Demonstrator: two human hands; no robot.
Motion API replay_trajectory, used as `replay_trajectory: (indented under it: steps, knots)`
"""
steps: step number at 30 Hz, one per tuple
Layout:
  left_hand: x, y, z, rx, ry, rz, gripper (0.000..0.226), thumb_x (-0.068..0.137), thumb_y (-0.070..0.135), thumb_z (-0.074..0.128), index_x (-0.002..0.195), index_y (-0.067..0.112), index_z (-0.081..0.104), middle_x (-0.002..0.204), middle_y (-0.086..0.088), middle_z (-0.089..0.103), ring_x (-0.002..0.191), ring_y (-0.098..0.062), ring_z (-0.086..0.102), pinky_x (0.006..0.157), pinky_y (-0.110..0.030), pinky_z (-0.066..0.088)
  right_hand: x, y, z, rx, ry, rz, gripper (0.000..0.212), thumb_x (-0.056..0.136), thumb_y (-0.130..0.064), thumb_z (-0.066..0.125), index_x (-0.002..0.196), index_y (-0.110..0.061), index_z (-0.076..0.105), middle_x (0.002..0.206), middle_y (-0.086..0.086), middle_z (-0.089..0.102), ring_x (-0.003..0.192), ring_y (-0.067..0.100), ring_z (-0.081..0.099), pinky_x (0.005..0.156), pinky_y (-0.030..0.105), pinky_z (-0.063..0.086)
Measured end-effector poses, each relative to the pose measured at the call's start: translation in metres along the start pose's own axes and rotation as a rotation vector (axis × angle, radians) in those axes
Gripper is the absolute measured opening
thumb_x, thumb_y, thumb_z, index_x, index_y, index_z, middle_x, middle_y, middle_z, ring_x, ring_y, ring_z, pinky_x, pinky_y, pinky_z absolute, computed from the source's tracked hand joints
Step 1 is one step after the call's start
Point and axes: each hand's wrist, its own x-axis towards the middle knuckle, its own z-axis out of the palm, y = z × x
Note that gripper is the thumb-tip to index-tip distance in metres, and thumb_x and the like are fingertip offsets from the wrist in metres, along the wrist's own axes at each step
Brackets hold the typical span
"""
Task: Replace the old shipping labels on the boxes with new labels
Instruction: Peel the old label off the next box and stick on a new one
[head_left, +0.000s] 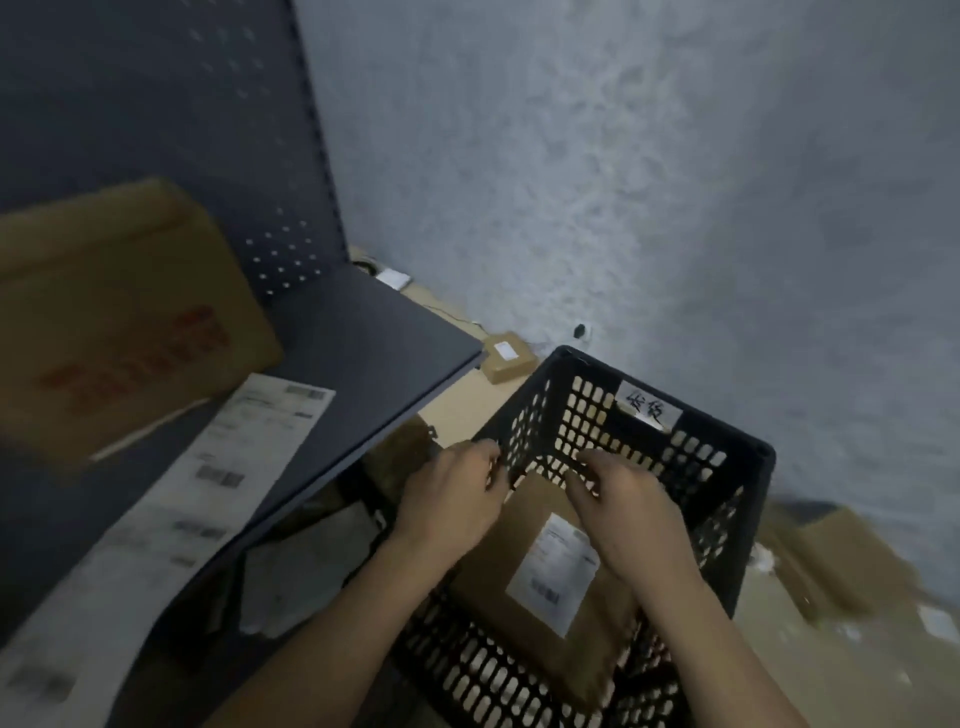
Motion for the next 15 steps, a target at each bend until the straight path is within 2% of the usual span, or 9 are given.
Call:
replay_trajectory:
  steps: [3,7,12,15]
  knots:
    - [-0.047,-0.007,-0.04,0.08,0.27,0.054,0.027,0.097,0.031,0.054,0.121,0.022,0.062,0.106,0.006,0.063,0.093,-0.011,0.059,0.07,-0.029,0.055,-0.006,-0.028,-0.024,0.076,0.075,-0.166,0.036,0.098,-0.041,0.051,0.128,-0.024,0.06,0.114,-0.004,0.065,0.093,0.013,0.065,0.073,0.032,0.056]
    - [-0.116,-0.034,-0.087,0.231,0.478,-0.002,0.024,0.092,0.027,0.06,0.112,0.015,0.065,0.109,0.001,0.062,0.103,-0.02,0.057,0.07,-0.031,0.057,-0.017,-0.08,-0.035,0.187,0.062,-0.388,0.043,0.095,-0.046,0.049,0.13,-0.022,0.061,0.118,-0.005,0.063,0.102,0.012,0.062,0.08,0.03,0.054]
    - [-0.189,-0.076,-0.138,0.372,0.605,-0.195,0.043,0.092,0.038,0.043,0.115,0.011,0.067,0.115,-0.003,0.063,0.117,-0.027,0.054,0.084,-0.04,0.056,-0.038,-0.168,-0.028,0.242,-0.029,-0.617,0.045,0.094,-0.048,0.053,0.133,-0.026,0.058,0.127,-0.007,0.06,0.111,0.014,0.059,0.086,0.032,0.052]
    - [-0.231,-0.101,-0.168,0.425,0.681,-0.294,0.04,0.093,0.038,0.046,0.115,0.012,0.067,0.117,-0.001,0.061,0.119,-0.024,0.054,0.08,-0.033,0.055,-0.051,-0.225,-0.016,0.252,-0.101,-0.744,0.048,0.095,-0.053,0.049,0.137,-0.03,0.053,0.131,-0.01,0.056,0.107,0.009,0.059,0.082,0.028,0.052]
